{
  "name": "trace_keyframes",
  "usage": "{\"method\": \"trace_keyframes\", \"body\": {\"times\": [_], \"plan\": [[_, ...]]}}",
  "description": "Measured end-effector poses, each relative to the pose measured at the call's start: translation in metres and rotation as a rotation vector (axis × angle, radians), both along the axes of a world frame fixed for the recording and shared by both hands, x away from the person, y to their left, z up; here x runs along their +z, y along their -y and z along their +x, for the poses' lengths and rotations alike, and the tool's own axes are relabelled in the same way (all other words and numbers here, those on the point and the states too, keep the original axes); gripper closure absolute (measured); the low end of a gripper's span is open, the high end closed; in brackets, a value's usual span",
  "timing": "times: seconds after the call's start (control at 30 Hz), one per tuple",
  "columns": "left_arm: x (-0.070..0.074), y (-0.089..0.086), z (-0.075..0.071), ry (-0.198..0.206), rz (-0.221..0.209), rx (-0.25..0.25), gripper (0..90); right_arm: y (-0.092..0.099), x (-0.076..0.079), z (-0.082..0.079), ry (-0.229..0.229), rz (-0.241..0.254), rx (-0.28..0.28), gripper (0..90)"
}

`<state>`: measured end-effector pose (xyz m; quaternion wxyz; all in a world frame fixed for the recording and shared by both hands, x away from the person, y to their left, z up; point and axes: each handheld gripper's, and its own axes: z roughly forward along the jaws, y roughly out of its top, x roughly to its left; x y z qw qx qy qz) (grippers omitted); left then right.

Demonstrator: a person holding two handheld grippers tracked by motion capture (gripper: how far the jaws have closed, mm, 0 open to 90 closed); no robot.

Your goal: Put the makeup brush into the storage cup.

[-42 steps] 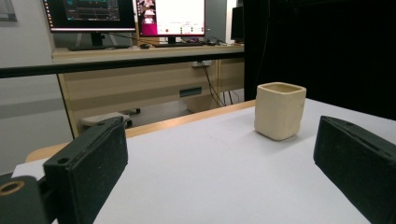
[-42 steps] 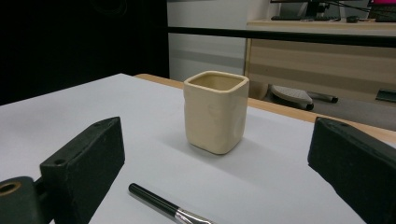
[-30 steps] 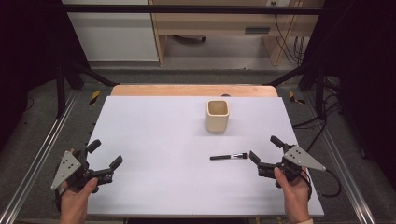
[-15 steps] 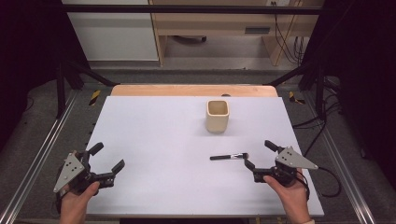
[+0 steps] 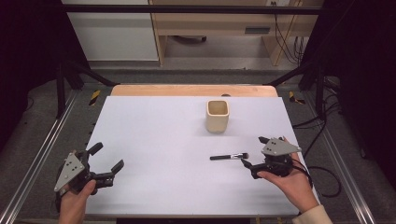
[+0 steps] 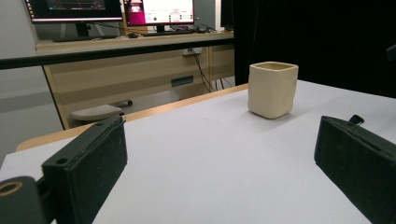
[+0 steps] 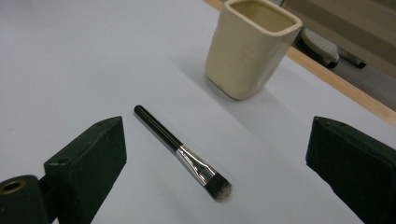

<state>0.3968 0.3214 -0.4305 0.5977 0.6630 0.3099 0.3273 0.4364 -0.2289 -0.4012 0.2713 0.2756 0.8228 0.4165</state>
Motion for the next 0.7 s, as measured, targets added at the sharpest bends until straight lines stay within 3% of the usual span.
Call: {"method": "trace_keyframes", "body": {"times": [0.07,0.17,0.27,0.3,0.4,0.6,0.7], "plan": [[0.0,0.0,0.0,0.002,0.007,-0.004,2.1,-0.005,0.001,0.005,-0.011,-0.05,0.019,6.8],[-0.001,0.001,0.0,0.0,0.009,-0.005,2.1,-0.01,0.001,0.009,-0.034,-0.083,0.04,7.1],[-0.002,0.001,0.0,0.001,0.013,-0.011,2.1,-0.02,0.002,0.019,-0.064,-0.171,0.081,7.8],[-0.002,0.001,0.0,0.001,0.013,-0.011,2.1,-0.02,0.002,0.019,-0.064,-0.171,0.081,7.8],[-0.003,0.002,0.001,-0.003,0.028,-0.012,2.1,-0.028,0.006,0.032,-0.076,-0.236,0.119,7.8],[-0.004,0.001,0.002,-0.001,0.029,-0.009,2.1,-0.04,0.012,0.051,-0.095,-0.304,0.155,6.0],[-0.005,0.0,0.002,-0.001,0.035,-0.009,2.1,-0.044,0.009,0.058,-0.11,-0.311,0.166,7.7]]}}
